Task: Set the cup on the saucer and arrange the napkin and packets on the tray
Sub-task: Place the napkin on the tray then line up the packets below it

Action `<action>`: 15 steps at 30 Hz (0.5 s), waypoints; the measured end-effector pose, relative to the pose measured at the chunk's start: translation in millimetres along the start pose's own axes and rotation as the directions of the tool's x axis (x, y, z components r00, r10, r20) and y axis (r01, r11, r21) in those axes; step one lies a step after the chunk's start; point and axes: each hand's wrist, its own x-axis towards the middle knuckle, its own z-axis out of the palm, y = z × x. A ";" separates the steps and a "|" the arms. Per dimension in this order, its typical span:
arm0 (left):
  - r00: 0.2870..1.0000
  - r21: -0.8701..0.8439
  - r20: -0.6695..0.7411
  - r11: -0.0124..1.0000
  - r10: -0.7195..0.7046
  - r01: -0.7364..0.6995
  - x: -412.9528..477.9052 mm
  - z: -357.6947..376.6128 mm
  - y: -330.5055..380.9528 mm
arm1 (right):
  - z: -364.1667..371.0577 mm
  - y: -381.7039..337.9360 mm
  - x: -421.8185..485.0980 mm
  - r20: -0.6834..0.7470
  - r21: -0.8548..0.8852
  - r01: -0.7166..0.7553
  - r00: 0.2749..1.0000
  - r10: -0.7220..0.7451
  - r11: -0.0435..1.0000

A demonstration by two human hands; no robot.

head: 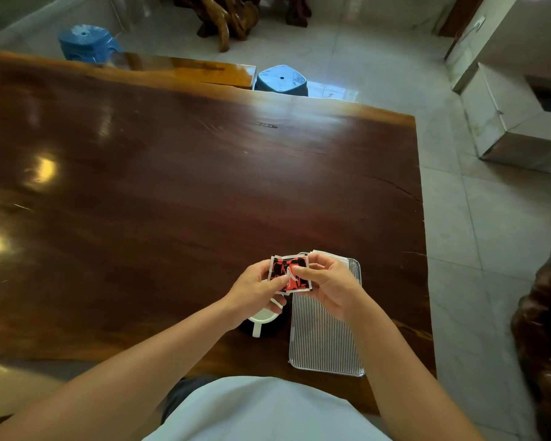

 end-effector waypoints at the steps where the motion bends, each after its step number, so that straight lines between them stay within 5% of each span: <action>1: 1.000 0.014 -0.001 1.000 0.001 -0.001 0.3 0.5 0.2 | -0.1 1.1 0.4 0.001 0.002 0.001 1.000 -0.001 1.000; 15: 1.000 -0.070 -0.027 0.998 -0.007 0.005 5.6 -1.3 -0.8 | 1.3 1.0 4.7 0.024 0.026 -0.020 1.000 0.020 0.999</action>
